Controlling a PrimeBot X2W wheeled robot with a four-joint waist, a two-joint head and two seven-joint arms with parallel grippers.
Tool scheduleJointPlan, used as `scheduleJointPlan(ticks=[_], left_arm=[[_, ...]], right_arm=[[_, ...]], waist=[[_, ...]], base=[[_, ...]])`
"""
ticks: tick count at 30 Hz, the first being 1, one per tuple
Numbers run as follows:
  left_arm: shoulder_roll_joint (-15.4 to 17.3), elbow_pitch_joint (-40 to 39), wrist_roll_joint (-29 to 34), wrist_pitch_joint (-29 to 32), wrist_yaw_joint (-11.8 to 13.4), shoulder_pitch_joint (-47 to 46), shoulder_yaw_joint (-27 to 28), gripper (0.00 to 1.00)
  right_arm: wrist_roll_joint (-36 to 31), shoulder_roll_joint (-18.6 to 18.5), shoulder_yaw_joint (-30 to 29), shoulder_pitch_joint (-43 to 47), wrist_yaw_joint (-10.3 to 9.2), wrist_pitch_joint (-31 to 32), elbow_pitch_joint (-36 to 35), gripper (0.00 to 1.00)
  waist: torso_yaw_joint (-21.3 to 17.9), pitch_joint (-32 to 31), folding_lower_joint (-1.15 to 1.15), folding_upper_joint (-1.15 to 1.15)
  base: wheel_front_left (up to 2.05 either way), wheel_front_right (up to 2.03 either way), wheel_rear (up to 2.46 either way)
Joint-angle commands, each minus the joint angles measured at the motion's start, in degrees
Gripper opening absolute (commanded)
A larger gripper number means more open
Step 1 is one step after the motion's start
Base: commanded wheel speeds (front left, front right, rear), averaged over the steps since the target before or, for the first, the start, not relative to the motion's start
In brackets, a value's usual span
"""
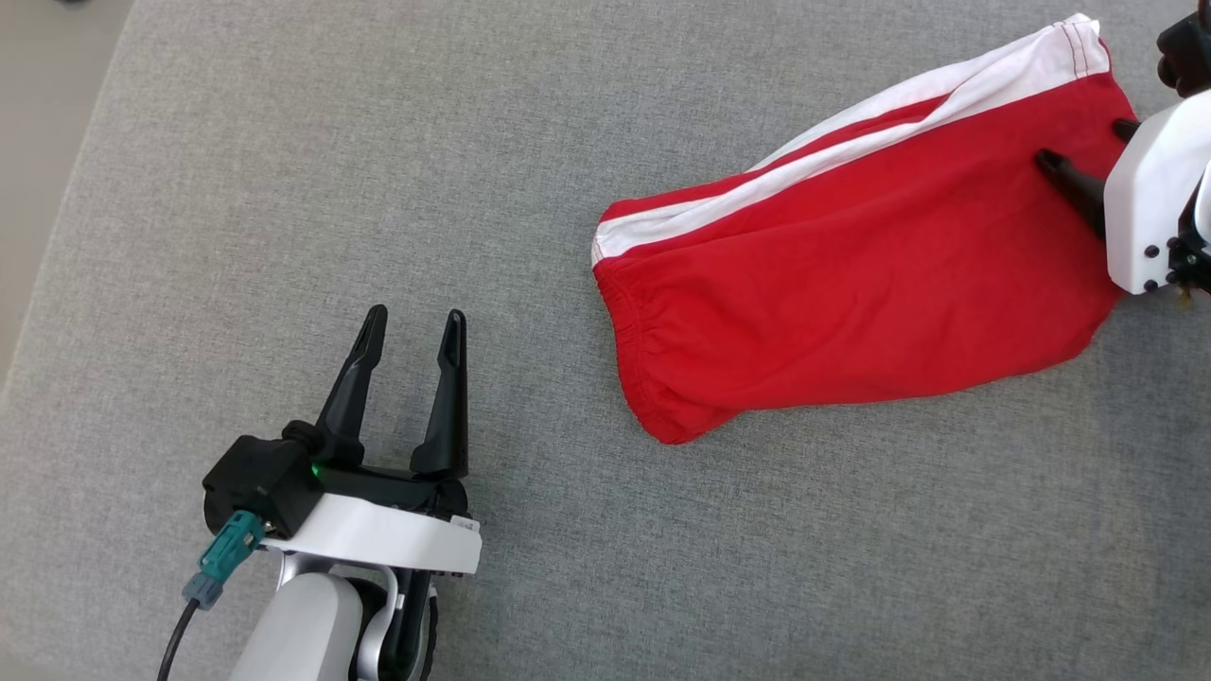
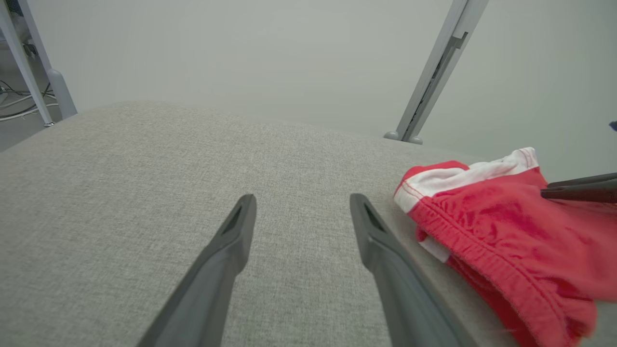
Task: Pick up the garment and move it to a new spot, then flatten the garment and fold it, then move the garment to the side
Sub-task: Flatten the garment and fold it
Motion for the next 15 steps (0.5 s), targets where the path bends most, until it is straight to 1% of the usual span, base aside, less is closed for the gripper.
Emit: scheduleJointPlan(ticks=[1,6,10,15], left_arm=[[-0.07,0.35,0.65,-0.05,-0.62,0.63,0.68,1.0],[-0.74,1.32,1.96,-0.05,-2.09,0.42,1.66,1.0],[-1.01,1.59,2.08,-0.05,-2.73,0.21,1.91,1.0],[-1.27,2.2,2.26,-0.05,-3.39,-0.23,1.81,1.0]], right_arm=[[-1.16,-0.14,-0.47,2.41,-0.06,1.29,0.86,1.0],[-2.91,0.47,-3.12,3.01,-0.06,2.39,-0.72,1.0],[-4.0,0.88,-4.56,3.37,-0.06,3.07,-1.41,1.0],[-4.89,2.58,-6.31,4.15,-0.05,4.5,-1.54,1.0]], waist=[[-0.21,-0.01,0.0,0.0],[-0.74,-0.12,0.0,0.0],[-0.78,0.07,0.0,0.0],[-0.31,0.72,0.0,0.0]], base=[[0.0,0.0,0.0],[0.0,0.0,0.0],[0.0,0.0,0.0],[0.0,0.0,0.0]])
